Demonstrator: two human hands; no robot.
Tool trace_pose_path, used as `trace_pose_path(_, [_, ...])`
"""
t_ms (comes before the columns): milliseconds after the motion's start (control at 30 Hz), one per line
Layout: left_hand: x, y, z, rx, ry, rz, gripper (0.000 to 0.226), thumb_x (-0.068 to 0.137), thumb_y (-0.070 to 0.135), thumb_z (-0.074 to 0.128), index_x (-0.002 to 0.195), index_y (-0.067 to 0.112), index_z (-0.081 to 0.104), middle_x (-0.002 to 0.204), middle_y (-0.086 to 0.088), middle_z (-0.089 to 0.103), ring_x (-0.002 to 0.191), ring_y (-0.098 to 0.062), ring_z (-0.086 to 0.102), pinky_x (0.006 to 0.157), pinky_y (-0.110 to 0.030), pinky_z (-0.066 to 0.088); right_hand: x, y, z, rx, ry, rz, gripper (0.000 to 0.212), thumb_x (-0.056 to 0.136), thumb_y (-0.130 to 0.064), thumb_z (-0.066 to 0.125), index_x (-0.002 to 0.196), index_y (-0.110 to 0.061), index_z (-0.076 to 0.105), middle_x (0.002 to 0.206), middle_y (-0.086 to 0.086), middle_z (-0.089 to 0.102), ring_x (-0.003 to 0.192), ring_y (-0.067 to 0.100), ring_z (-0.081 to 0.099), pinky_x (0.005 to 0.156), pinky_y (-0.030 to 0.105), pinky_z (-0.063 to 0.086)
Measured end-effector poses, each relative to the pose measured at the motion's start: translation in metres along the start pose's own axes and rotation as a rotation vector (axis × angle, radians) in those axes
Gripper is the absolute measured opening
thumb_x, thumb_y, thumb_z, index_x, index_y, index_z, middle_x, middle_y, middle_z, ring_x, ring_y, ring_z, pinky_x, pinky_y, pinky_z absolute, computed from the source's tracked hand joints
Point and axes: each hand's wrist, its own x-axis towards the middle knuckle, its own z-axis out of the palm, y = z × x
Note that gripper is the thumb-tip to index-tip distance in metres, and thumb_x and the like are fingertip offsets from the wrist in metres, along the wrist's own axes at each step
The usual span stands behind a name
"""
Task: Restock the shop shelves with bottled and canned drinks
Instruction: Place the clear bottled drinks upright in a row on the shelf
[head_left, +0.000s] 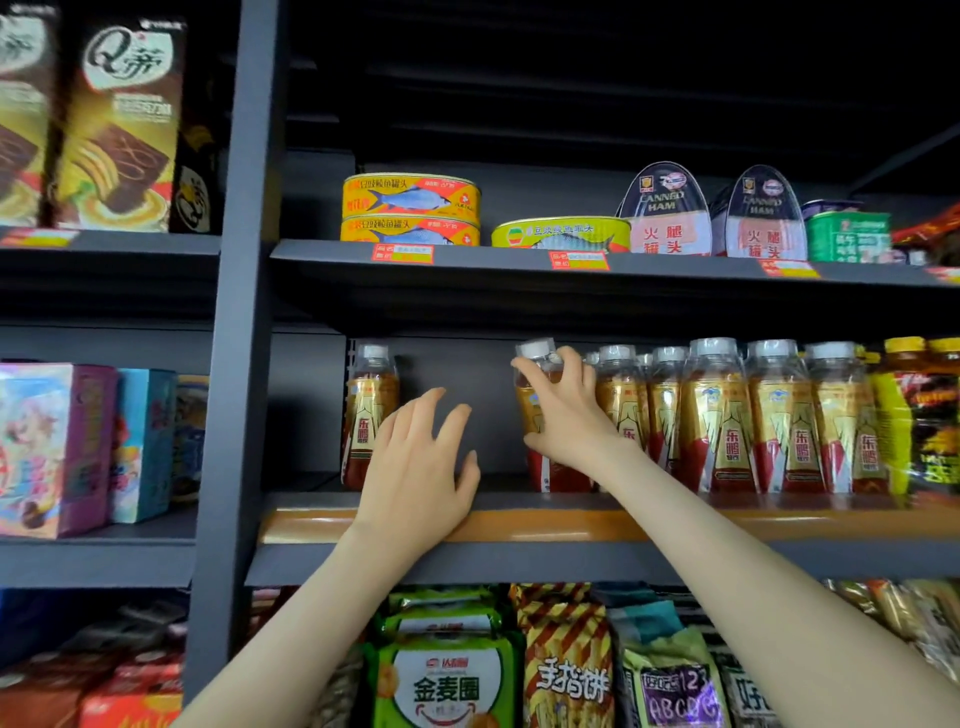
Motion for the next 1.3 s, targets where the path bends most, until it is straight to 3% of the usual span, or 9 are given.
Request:
trace_pose_path(167, [-0.002, 0.001, -0.006, -0.025, 0.006, -0.013, 0.046, 0.077, 0.026, 0.073, 0.118, 0.010, 0.062, 0.125, -0.018, 0.058, 0.109, -0.036, 0.060, 0.087, -0.043, 0.050, -0.009, 0.001, -0.004, 0.108, 0.080, -0.013, 0.077, 0.088, -0.012, 0.068, 0.147, -0.032, 0.024, 0.151, 0.002, -0.007, 0.142, 0.032, 0.017, 0.103, 0.034, 0.042])
trace_pose_path(400, [-0.007, 0.008, -0.020, -0.186, 0.015, 0.038, 0.061, 0.082, 0.041, 0.046, 0.134, 0.010, 0.051, 0.133, -0.011, 0.055, 0.119, -0.029, 0.054, 0.099, -0.042, 0.043, -0.049, -0.013, -0.023, 0.095, 0.286, -0.401, 0.071, 0.085, -0.003, 0.069, 0.143, -0.031, 0.038, 0.152, 0.006, 0.009, 0.134, 0.021, 0.026, 0.094, 0.002, 0.026])
trace_pose_path(600, [-0.017, 0.026, -0.046, -0.586, 0.065, 0.056, 0.087, 0.087, 0.048, 0.059, 0.152, 0.013, 0.013, 0.151, 0.002, 0.033, 0.139, -0.011, 0.033, 0.114, -0.030, 0.030, -0.092, -0.057, -0.067, 0.285, 0.630, -0.495, 0.073, 0.076, -0.007, 0.078, 0.134, -0.031, 0.041, 0.140, -0.001, 0.020, 0.135, 0.018, 0.026, 0.111, 0.015, 0.029])
trace_pose_path(700, [-0.036, 0.039, -0.082, -0.875, -0.111, -0.005, 0.097, 0.080, 0.046, 0.066, 0.147, 0.037, -0.003, 0.136, 0.025, 0.040, 0.123, 0.005, 0.049, 0.096, -0.013, 0.044, -0.131, -0.079, -0.074, 0.511, 0.507, -0.465, 0.075, 0.077, -0.016, 0.075, 0.138, -0.036, 0.038, 0.135, -0.006, 0.020, 0.130, 0.007, 0.032, 0.104, 0.007, 0.031])
trace_pose_path(800, [-0.079, 0.044, -0.101, -0.937, -0.222, -0.128, 0.096, 0.074, 0.047, 0.068, 0.141, 0.047, 0.000, 0.121, 0.024, 0.054, 0.103, 0.007, 0.060, 0.079, -0.009, 0.049, -0.165, -0.086, -0.064, 0.649, 0.312, -0.414, 0.078, 0.086, -0.031, 0.065, 0.147, -0.045, 0.019, 0.128, -0.014, 0.023, 0.122, -0.009, 0.032, 0.098, 0.006, 0.036])
trace_pose_path(1000, [-0.201, 0.046, -0.101, -1.104, -0.580, -0.443, 0.103, 0.069, 0.055, 0.069, 0.136, 0.063, -0.008, 0.116, 0.031, 0.060, 0.102, 0.004, 0.063, 0.088, -0.016, 0.048, -0.230, -0.077, 0.007, 0.785, -0.200, -0.319, 0.050, 0.094, -0.060, 0.035, 0.139, -0.067, 0.013, 0.143, -0.034, 0.011, 0.137, -0.014, 0.012, 0.100, -0.004, 0.013])
trace_pose_path(1067, [-0.237, 0.047, -0.095, -1.178, -0.665, -0.584, 0.108, 0.069, 0.053, 0.073, 0.143, 0.056, -0.005, 0.124, 0.029, 0.057, 0.112, -0.002, 0.060, 0.099, -0.032, 0.048, -0.254, -0.077, 0.037, 0.831, -0.327, -0.265, 0.045, 0.096, -0.054, 0.036, 0.132, -0.073, 0.017, 0.138, -0.044, 0.008, 0.137, -0.018, 0.004, 0.097, -0.007, 0.010])
trace_pose_path(1167, [-0.282, 0.043, -0.090, -1.233, -0.775, -0.738, 0.105, 0.071, 0.042, 0.075, 0.144, 0.054, 0.001, 0.129, 0.028, 0.056, 0.116, -0.004, 0.059, 0.099, -0.031, 0.047, -0.292, -0.081, 0.073, 0.839, -0.488, -0.261, 0.047, 0.099, -0.044, 0.034, 0.131, -0.074, 0.018, 0.150, -0.037, -0.008, 0.139, -0.015, -0.013, 0.096, -0.008, 0.006])
trace_pose_path(1300, [-0.317, 0.032, -0.096, -1.284, -0.810, -1.013, 0.099, 0.064, 0.036, 0.078, 0.145, 0.045, 0.022, 0.118, 0.016, 0.066, 0.108, -0.007, 0.063, 0.095, -0.035, 0.052, -0.331, -0.082, 0.107, 0.645, -0.593, -0.434, 0.059, 0.104, -0.018, 0.035, 0.146, -0.056, 0.018, 0.157, -0.028, -0.013, 0.146, 0.001, -0.015, 0.114, 0.016, -0.002])
